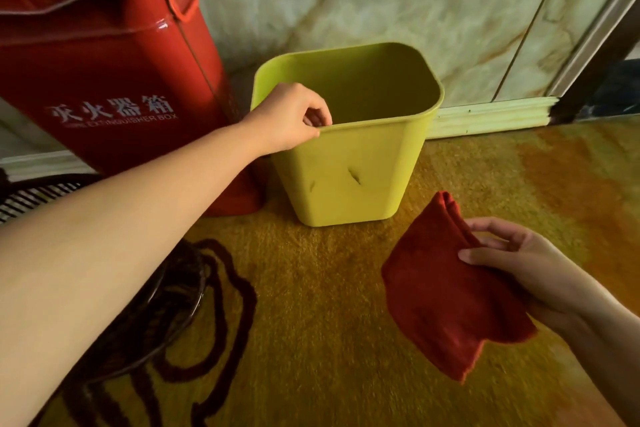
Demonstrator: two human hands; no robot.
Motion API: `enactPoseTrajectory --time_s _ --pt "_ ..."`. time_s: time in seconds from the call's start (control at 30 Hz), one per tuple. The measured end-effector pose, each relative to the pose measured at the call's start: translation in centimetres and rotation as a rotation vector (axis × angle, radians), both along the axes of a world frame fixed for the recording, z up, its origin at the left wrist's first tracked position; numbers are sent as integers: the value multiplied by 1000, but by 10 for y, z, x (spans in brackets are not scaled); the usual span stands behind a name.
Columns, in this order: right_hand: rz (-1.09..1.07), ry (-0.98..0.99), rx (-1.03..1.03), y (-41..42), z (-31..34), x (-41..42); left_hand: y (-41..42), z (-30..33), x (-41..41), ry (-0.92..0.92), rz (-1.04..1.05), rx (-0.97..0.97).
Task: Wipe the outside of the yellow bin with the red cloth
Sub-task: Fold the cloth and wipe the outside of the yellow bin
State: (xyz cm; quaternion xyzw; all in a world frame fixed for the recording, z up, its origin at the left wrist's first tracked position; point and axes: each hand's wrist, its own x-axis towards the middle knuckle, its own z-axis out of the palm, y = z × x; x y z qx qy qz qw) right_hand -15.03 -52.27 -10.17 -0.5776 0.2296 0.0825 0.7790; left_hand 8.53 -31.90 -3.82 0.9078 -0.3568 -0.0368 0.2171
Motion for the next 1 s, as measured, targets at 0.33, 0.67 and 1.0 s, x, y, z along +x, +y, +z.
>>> enactPoseTrajectory --time_s 0.33,0.67,1.0 --pt "-347 -169 -196 -11 15 -7 9 22 -9 311 192 -261" --pt "-311 -473 -1147 107 6 120 25 22 -6 253 322 -266" --pt "-333 -384 -1228 110 -51 152 32 26 -2 39 154 -57"
